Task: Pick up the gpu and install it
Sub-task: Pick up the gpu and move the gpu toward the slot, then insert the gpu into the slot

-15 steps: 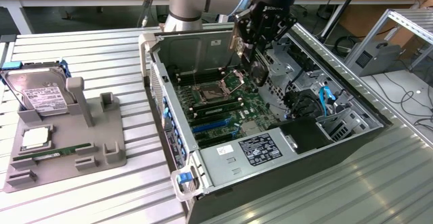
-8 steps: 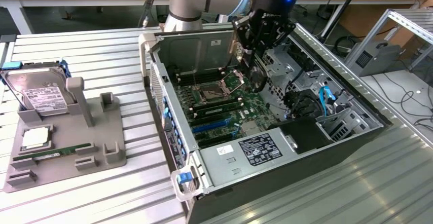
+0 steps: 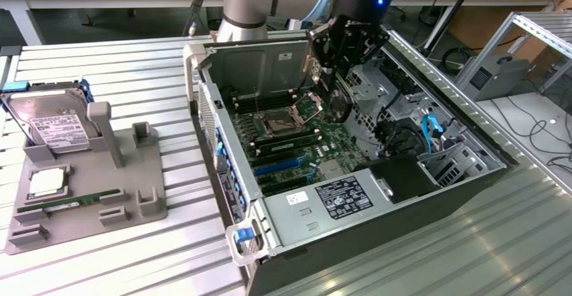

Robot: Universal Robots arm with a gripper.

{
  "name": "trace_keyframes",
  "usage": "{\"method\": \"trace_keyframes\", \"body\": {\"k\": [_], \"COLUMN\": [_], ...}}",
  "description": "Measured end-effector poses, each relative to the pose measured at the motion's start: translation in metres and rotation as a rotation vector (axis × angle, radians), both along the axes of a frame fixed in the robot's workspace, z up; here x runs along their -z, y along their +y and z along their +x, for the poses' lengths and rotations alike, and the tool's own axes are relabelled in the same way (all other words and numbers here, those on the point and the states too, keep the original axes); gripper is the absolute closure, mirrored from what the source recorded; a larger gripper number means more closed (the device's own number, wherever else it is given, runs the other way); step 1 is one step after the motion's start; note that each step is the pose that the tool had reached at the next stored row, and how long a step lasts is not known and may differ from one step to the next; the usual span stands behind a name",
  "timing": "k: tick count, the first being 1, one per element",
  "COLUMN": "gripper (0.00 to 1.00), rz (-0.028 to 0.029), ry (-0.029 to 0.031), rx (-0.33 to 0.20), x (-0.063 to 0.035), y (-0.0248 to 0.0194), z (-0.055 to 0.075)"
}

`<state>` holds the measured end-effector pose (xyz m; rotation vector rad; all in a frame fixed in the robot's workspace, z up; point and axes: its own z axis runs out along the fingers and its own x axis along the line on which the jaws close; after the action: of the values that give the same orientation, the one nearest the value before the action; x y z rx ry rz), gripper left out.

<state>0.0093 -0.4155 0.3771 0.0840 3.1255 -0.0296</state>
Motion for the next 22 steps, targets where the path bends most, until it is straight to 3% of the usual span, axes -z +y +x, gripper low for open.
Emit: {"method": "trace_keyframes", "body": {"k": [9, 14, 18, 22], "gripper": [0.73, 0.73, 0.73, 0.73], "rz": [0.0002, 0.0001, 0.0001, 0.0001], "ry": [0.0000, 0.0000, 0.0000, 0.0000], "rx": [-0.015, -0.127, -0.271, -0.374], "x": [0.0001, 0.0000, 0.0001, 0.0002], "y": [0.0000, 0.0000, 0.0000, 0.0000], "z": [0.0000, 0.0000, 0.0000, 0.0000]}}
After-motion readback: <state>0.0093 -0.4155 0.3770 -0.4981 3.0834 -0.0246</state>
